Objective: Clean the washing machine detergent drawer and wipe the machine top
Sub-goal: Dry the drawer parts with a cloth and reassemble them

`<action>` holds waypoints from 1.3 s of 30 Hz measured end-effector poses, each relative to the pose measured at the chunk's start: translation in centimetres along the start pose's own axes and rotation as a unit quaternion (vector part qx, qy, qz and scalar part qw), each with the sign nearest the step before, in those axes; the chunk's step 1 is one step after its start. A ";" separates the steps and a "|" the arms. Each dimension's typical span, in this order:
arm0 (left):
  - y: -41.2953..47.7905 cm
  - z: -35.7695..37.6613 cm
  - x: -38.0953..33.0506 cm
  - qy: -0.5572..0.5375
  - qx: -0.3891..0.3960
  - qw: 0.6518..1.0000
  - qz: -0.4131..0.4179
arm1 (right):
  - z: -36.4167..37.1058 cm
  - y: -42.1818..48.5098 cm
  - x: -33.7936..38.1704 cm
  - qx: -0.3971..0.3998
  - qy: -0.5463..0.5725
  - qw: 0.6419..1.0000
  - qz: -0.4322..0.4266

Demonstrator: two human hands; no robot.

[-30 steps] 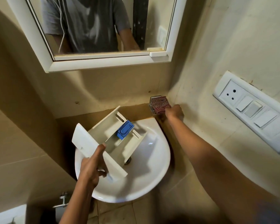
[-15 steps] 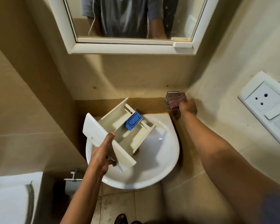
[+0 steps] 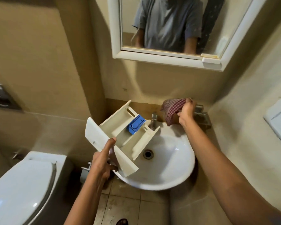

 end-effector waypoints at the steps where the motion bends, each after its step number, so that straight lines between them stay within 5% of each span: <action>1: -0.6 -1.0 0.1 -0.005 -0.011 1.000 0.001 | 1.1 -0.7 -0.6 0.021 0.004 1.000 0.017; 6: -4.1 -8.3 0.8 -0.038 -0.061 0.997 0.004 | 7.8 -7.0 -5.1 0.124 -0.001 0.990 0.066; 13: -7.8 -19.7 3.0 -0.176 -0.163 0.971 0.003 | 15.4 -21.2 -11.8 0.250 -0.134 0.958 -0.036; 19: -12.4 -29.8 4.2 -0.250 -0.252 0.935 0.022 | 21.1 -36.5 -17.5 0.366 -0.192 0.908 -0.075; 39: -27.3 -67.8 3.7 -0.455 -0.426 0.772 0.126 | 32.5 -87.1 -34.0 0.623 -0.207 0.754 0.017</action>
Point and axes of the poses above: each hand's wrist, its own y-axis towards the middle knuckle, its own z-axis out of the palm, x = y × z, the point moved 5 cm from there along y, towards the middle knuckle, and after that the axes turned 4 degrees about -x, right-handed, at the moved point
